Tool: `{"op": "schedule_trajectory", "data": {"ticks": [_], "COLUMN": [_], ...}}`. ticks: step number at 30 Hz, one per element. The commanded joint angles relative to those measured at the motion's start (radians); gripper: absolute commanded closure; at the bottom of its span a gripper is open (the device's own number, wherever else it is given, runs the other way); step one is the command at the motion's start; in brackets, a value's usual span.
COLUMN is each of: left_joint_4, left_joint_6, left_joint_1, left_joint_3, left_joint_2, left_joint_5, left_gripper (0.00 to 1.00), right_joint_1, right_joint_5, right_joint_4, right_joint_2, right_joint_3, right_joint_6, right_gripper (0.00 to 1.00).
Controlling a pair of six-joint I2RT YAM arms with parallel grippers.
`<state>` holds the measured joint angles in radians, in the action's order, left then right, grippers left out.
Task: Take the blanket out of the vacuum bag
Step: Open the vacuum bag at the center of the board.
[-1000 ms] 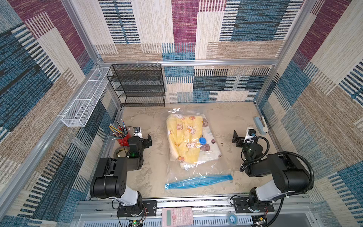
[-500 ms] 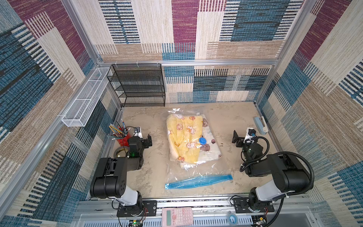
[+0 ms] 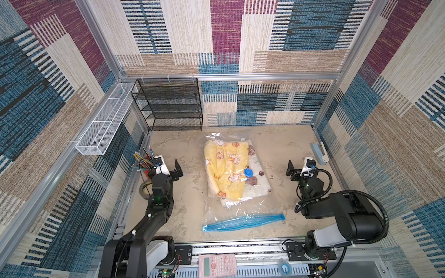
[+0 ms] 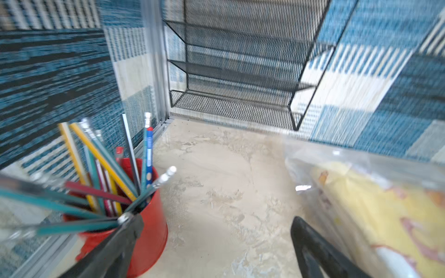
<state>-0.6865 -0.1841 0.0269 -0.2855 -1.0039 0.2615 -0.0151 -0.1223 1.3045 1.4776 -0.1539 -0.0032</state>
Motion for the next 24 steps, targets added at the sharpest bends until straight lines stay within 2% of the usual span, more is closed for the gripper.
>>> {"op": "schedule_trajectory", "data": {"ticks": [1, 3, 5, 6, 8, 10, 11, 14, 20, 24], "left_joint_4": [0.169, 0.089, 0.0, 0.043, 0.225, 0.392, 0.511, 0.836, 1.364, 1.657], "left_joint_6": [-0.23, -0.311, -0.369, -0.401, -0.406, -0.348, -0.291, -0.092, 0.166, 0.284], "left_joint_1": [0.001, 0.002, 0.004, 0.004, 0.024, 0.12, 0.194, 0.423, 0.729, 0.942], "left_joint_3": [0.012, 0.029, 0.007, -0.043, -0.212, -0.36, -0.431, -0.625, -0.983, -1.116], "left_joint_2": [0.103, 0.091, 0.027, -0.011, -0.112, -0.186, -0.203, -0.209, -0.282, -0.369], "left_joint_5": [-0.064, -0.168, -0.361, -0.451, -0.704, -0.807, -0.786, -0.596, -0.374, -0.248], "left_gripper": [0.0, 0.01, 0.09, 0.13, 0.31, 0.38, 0.38, 0.36, 0.34, 0.31], "right_joint_1": [-0.018, -0.026, -0.028, -0.028, -0.027, -0.028, -0.028, -0.027, -0.027, -0.027], "right_joint_5": [-0.074, -0.089, -0.101, -0.105, -0.076, -0.038, -0.03, -0.036, -0.092, -0.095], "right_joint_4": [0.037, -0.018, -0.158, -0.226, -0.354, -0.421, -0.435, -0.437, -0.45, -0.458], "right_joint_2": [-0.053, -0.127, -0.234, -0.279, -0.397, -0.487, -0.528, -0.61, -0.625, -0.621], "right_joint_3": [0.02, 0.03, 0.022, 0.015, -0.003, -0.002, 0.009, 0.056, 0.082, 0.078], "right_joint_6": [0.003, 0.006, 0.062, 0.102, 0.144, 0.163, 0.176, 0.204, 0.234, 0.233], "right_gripper": [0.01, 0.01, 0.01, 0.01, 0.01, 0.01, 0.01, 0.01, 0.01, 0.01]}}
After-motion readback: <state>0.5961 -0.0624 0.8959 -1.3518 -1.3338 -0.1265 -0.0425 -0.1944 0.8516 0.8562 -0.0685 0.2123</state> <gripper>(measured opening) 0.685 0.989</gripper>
